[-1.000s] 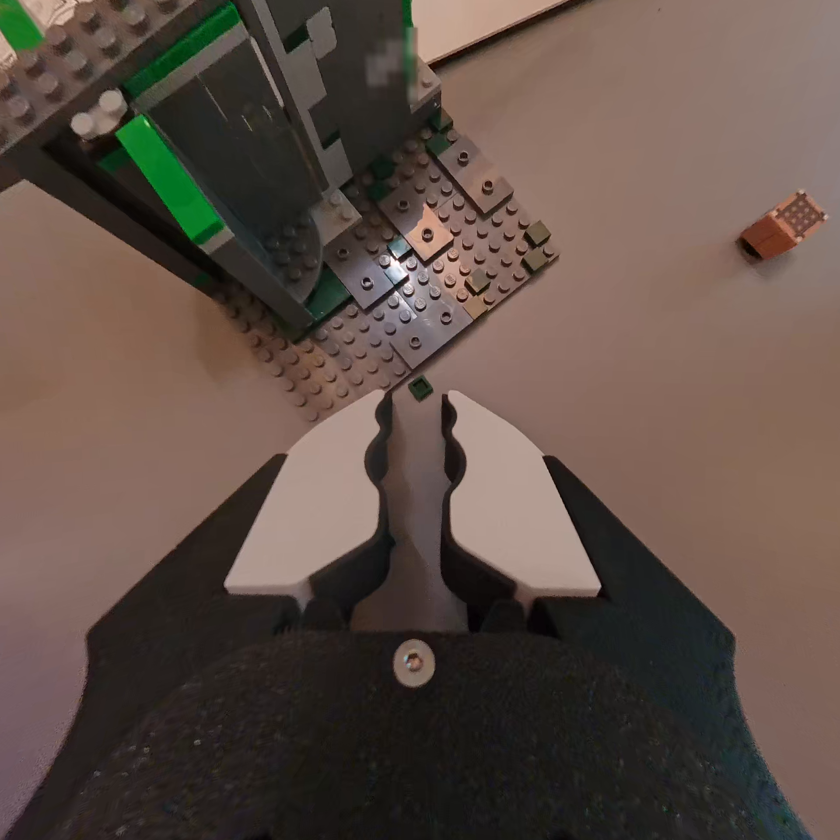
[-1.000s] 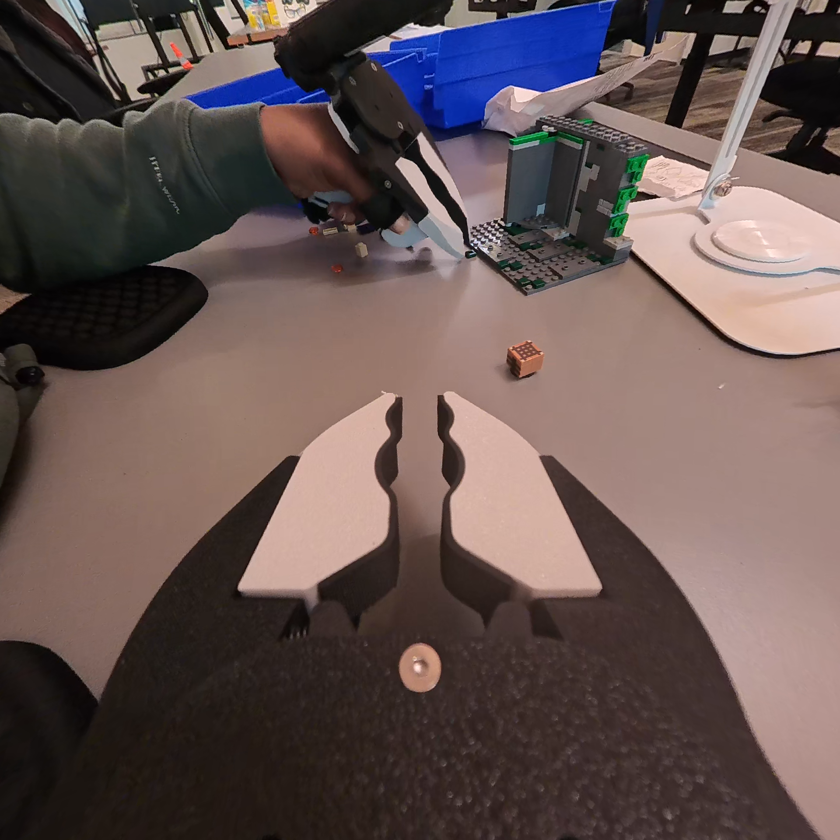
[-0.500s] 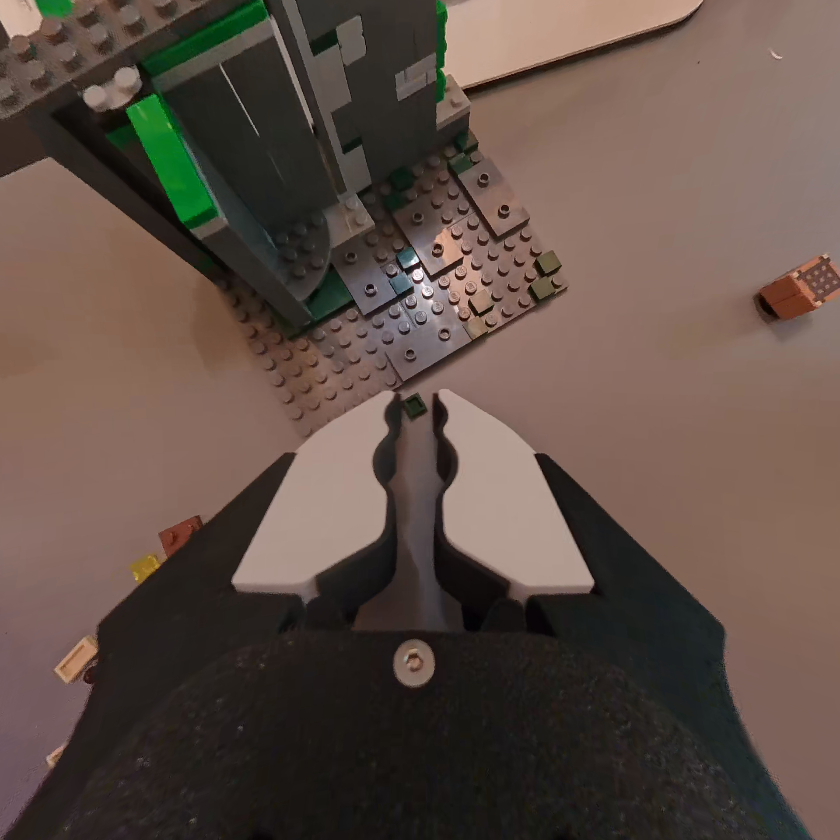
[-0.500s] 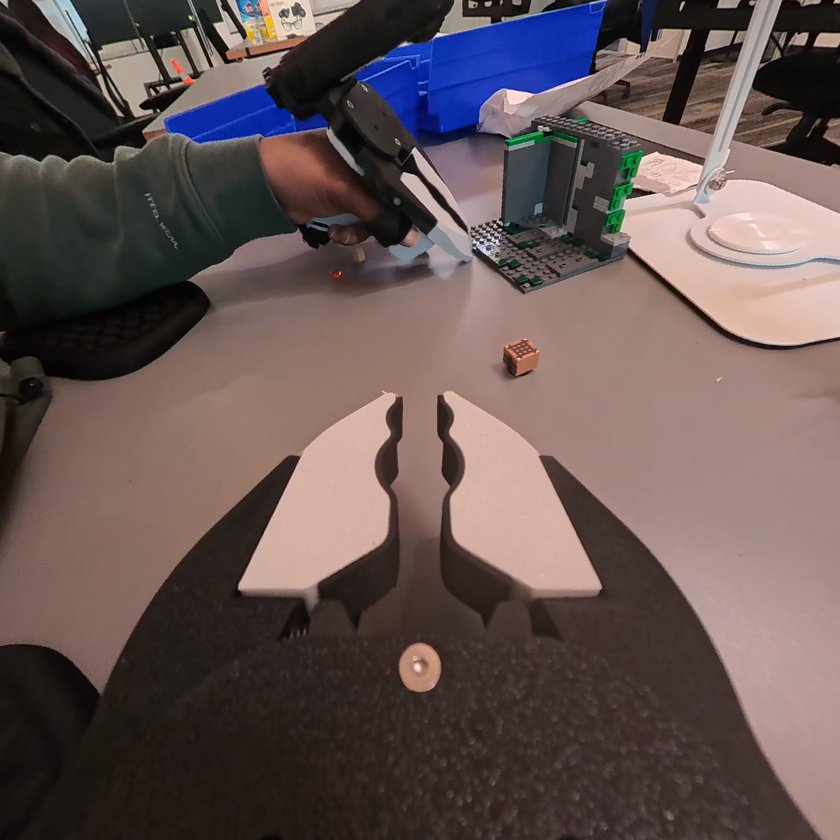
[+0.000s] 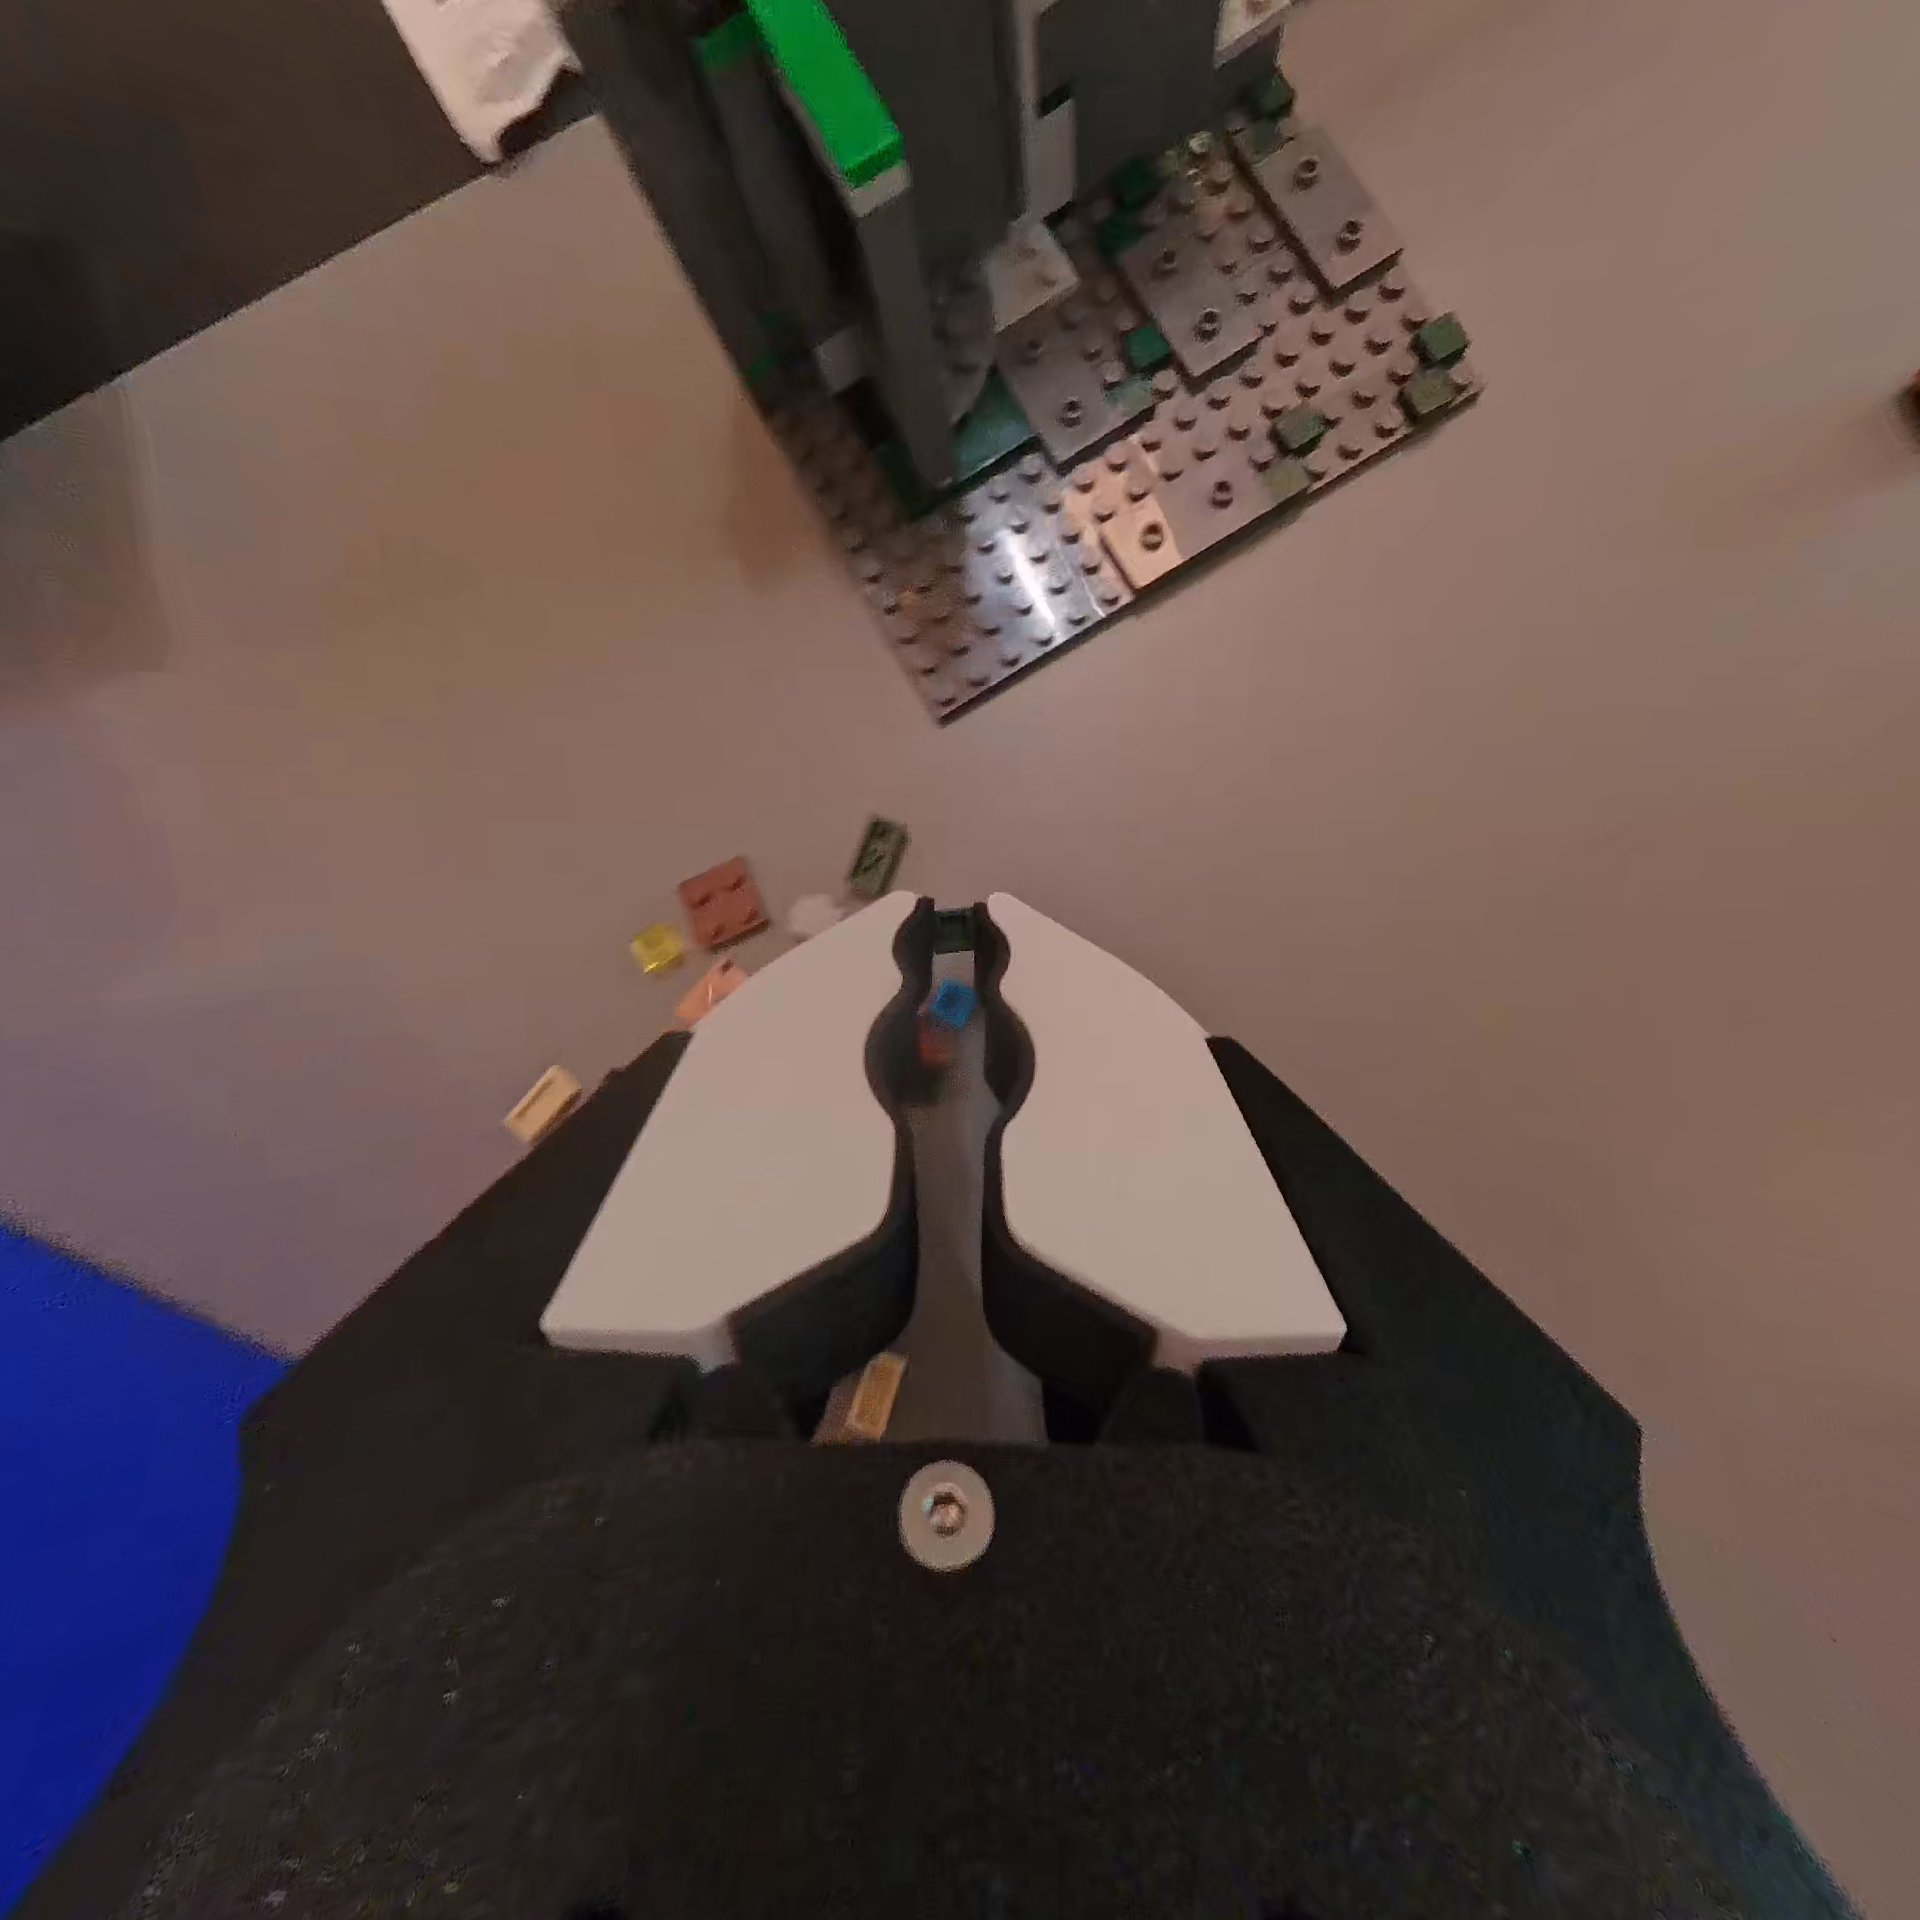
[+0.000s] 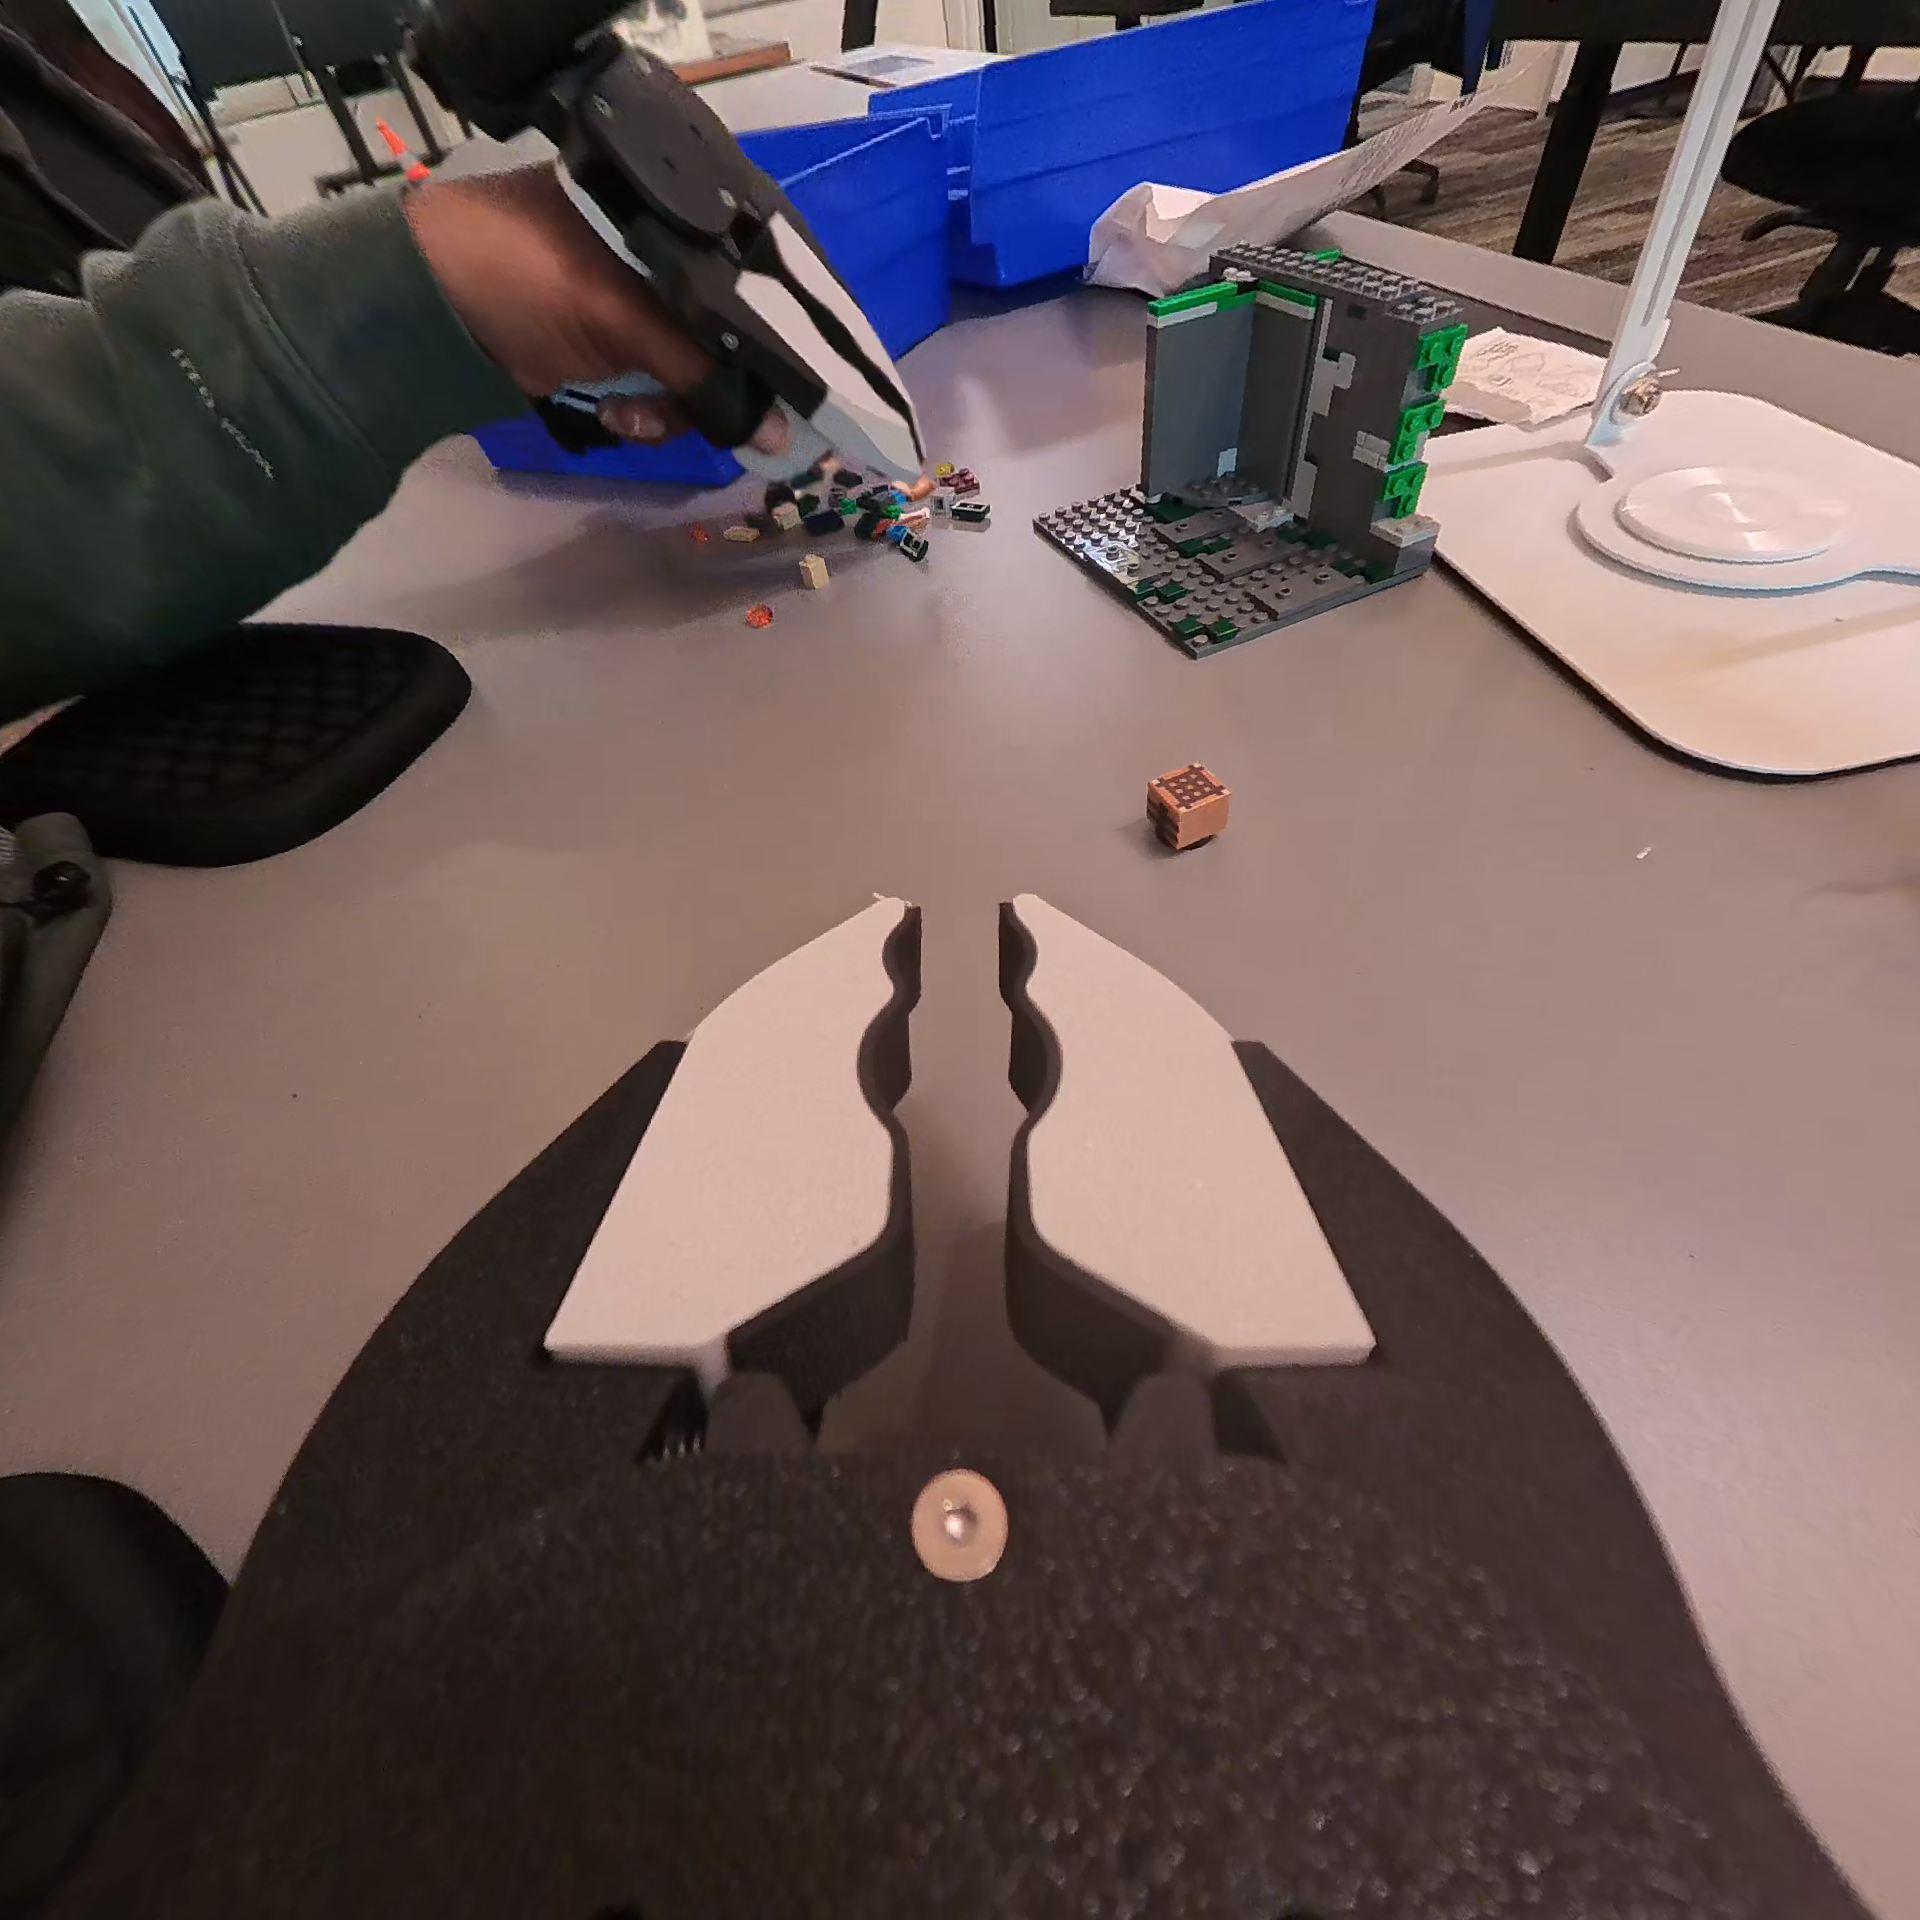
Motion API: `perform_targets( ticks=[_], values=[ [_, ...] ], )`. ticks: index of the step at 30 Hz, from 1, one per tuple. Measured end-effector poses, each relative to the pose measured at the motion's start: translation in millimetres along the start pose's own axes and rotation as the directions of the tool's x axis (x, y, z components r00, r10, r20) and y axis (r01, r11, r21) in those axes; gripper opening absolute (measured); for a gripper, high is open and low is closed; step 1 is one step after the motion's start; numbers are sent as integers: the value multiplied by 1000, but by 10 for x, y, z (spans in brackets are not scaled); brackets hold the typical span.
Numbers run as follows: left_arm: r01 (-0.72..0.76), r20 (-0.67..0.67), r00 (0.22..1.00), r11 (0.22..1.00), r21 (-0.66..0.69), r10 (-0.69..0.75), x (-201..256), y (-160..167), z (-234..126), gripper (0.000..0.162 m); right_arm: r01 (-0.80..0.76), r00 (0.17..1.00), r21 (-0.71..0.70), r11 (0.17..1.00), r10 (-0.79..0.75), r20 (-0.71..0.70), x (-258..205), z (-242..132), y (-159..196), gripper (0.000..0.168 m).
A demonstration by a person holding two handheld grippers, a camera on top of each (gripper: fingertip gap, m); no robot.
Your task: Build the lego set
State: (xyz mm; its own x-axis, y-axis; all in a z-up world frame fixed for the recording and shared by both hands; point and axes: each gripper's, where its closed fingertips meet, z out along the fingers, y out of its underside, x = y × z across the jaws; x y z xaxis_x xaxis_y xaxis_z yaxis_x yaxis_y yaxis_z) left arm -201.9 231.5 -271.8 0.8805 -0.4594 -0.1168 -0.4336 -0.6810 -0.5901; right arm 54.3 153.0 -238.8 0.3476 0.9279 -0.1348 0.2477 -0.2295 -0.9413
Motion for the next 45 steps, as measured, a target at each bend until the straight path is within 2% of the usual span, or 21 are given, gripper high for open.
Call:
perform_targets(
  ticks=[5, 11, 27, 33, 36, 40, 45],
  values=[
    [-1, 45, 999, 1000, 3, 1, -178, 50, -177, 7, 1, 1000, -1, 1000, -1, 0, -2, 1, 1, 14],
    [7, 49, 999, 1000, -4, -7, -219, 122, -176, 8, 4, 1000, -5, 1000, -4, 0, -7, 4, 6, 14],
    [38, -7, 999, 997, 62, -38, -220, 136, -267, 31, 6, 1000, -13, 1000, -6, 3, -16, 13, 14, 14],
    [-173, 2, 985, 969, 177, 175, -72, 69, -365, 40, 7, 1000, -15, 1000, -6, 4, -17, 14, 16, 14],
    [-244, 15, 969, 939, 241, 247, 15, 31, -427, 40, 8, 1000, -16, 1000, -8, 4, -19, 16, 17, 13],
    [-293, 1, 953, 922, 253, 303, 127, 77, -438, 37, 6, 1000, -18, 1000, -6, 5, -18, 18, 19, 13],
    [-228, -52, 966, 927, 297, 254, 210, 67, -484, 14, 7, 1000, -19, 1000, -7, 7, -23, 19, 22, 13]
  ],
)
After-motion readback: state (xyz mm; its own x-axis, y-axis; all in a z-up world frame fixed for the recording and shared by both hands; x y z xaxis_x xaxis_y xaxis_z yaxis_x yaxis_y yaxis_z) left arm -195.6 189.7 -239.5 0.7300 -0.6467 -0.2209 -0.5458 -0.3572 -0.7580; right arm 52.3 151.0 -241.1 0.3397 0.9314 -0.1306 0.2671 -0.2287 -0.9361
